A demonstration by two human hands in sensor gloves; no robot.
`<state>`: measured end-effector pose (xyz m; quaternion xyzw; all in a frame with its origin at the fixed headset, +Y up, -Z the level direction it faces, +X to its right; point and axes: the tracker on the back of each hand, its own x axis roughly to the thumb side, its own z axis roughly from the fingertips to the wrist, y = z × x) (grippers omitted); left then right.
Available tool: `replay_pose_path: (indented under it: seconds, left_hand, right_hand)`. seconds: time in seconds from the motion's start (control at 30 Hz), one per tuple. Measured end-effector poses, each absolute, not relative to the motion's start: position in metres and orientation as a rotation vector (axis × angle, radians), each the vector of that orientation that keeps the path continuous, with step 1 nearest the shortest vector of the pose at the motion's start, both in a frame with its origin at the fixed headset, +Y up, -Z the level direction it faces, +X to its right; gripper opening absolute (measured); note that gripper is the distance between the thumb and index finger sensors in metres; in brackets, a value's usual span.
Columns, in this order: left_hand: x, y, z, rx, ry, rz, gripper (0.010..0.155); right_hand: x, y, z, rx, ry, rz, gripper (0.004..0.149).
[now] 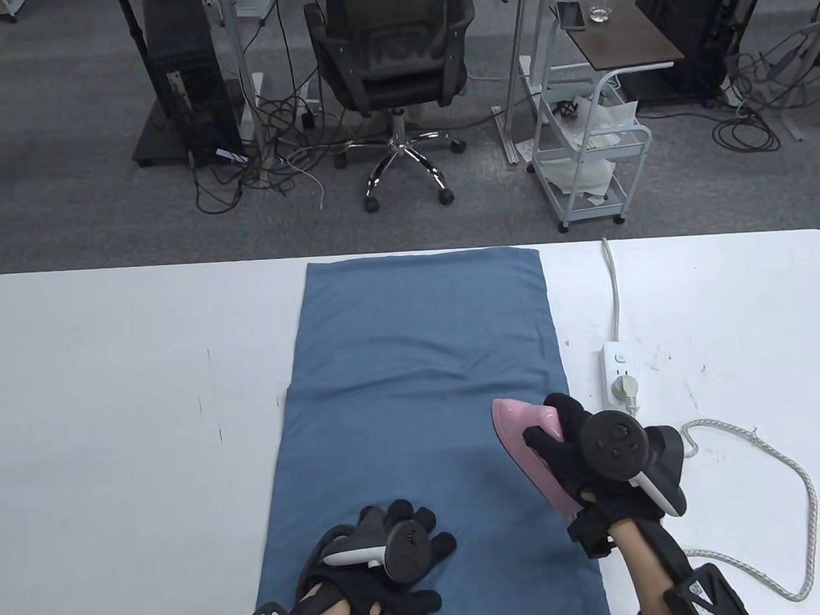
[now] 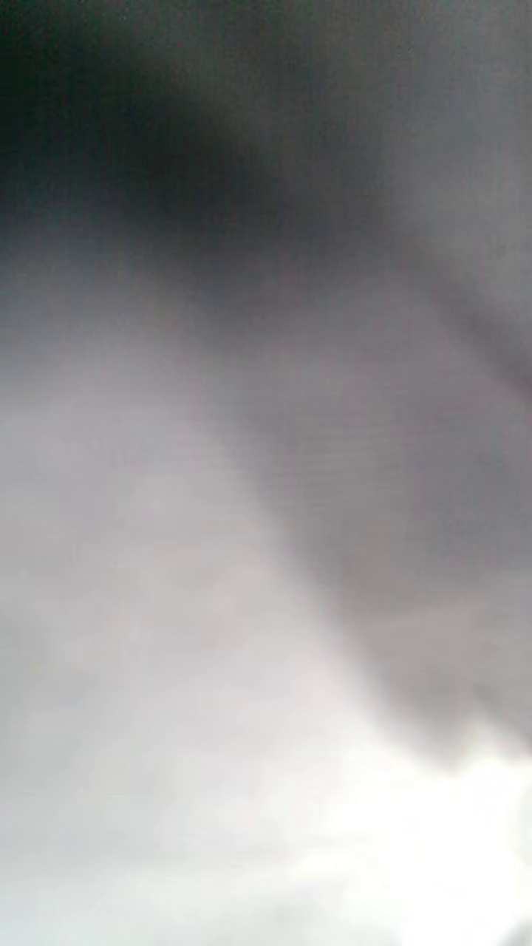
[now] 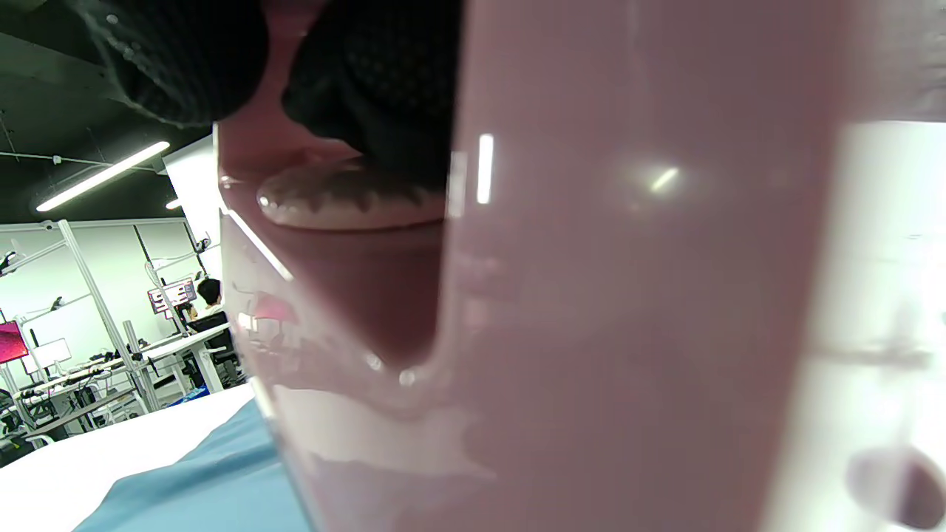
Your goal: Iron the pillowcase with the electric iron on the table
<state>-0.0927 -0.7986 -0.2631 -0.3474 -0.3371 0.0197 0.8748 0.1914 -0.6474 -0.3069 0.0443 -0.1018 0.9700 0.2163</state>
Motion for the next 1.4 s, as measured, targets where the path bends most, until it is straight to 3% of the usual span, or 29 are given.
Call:
replay_pose_path:
  seconds: [0.2,0.37,0.47,1.0,1.4]
  left_hand:
    - [-0.083,-0.785,-0.304,-0.650,-0.579,0.102,0.077]
    - [-0.075,-0.793,-0.338,-0.603,-0.469,0.080,0.074]
    - [-0.075,-0.805,-0.344,-0.664,-0.436,0.087,0.074]
    - [-0.088,-0.813,-0.284,-0.748,-0.466,0.152,0.075]
    - [-0.089,-0.814,-0.277,-0.760,-0.480,0.154,0.076]
  right_hand:
    - [0.194,-0.644,-0.307,0.126,-0.292,2.671,0.065]
    - [0.198,-0.645,-0.306,0.116,-0.297,2.675,0.065]
    - [0.201,-0.645,-0.306,0.109,-0.296,2.675,0.065]
    - [0.176,-0.661,-0.314,0.215,-0.205,2.749,0.065]
    - [0.116,-0.723,-0.334,0.563,0.147,3.024,0.065]
